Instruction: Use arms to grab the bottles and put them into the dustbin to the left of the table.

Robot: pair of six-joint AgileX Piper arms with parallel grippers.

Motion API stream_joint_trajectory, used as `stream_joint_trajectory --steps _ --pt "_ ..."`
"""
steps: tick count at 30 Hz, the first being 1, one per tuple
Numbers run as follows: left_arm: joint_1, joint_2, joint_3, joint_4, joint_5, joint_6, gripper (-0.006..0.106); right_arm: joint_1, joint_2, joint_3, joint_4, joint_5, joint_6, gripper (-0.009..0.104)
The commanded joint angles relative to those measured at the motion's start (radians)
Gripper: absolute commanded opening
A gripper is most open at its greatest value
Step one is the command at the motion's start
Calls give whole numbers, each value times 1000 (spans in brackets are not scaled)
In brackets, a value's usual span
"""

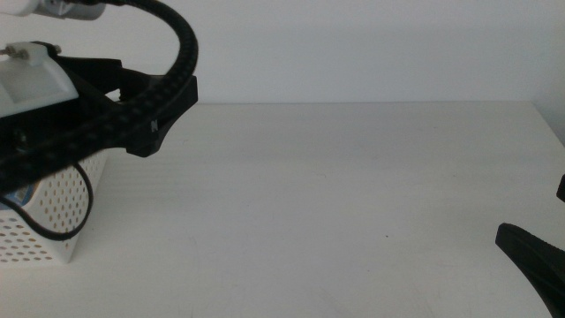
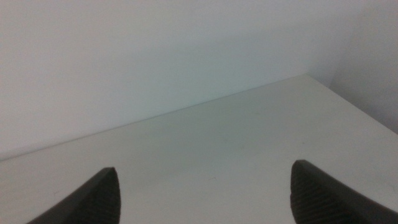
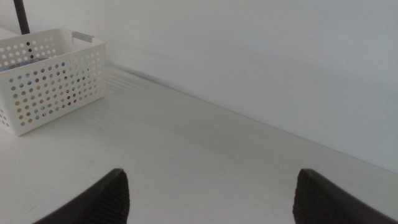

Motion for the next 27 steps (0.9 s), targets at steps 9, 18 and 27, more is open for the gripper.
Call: stream_joint_trajectory --steps 9,18,27 --pt "119 -98 83 88 -101 -14 90 -121 2 -27 -9 -80 -16 77" --pt "396 -347 363 75 -190 -14 90 -375 -151 61 0 -82 -16 77" --pt "478 -745 693 47 -212 -14 90 -425 -465 298 0 -81 -16 77"
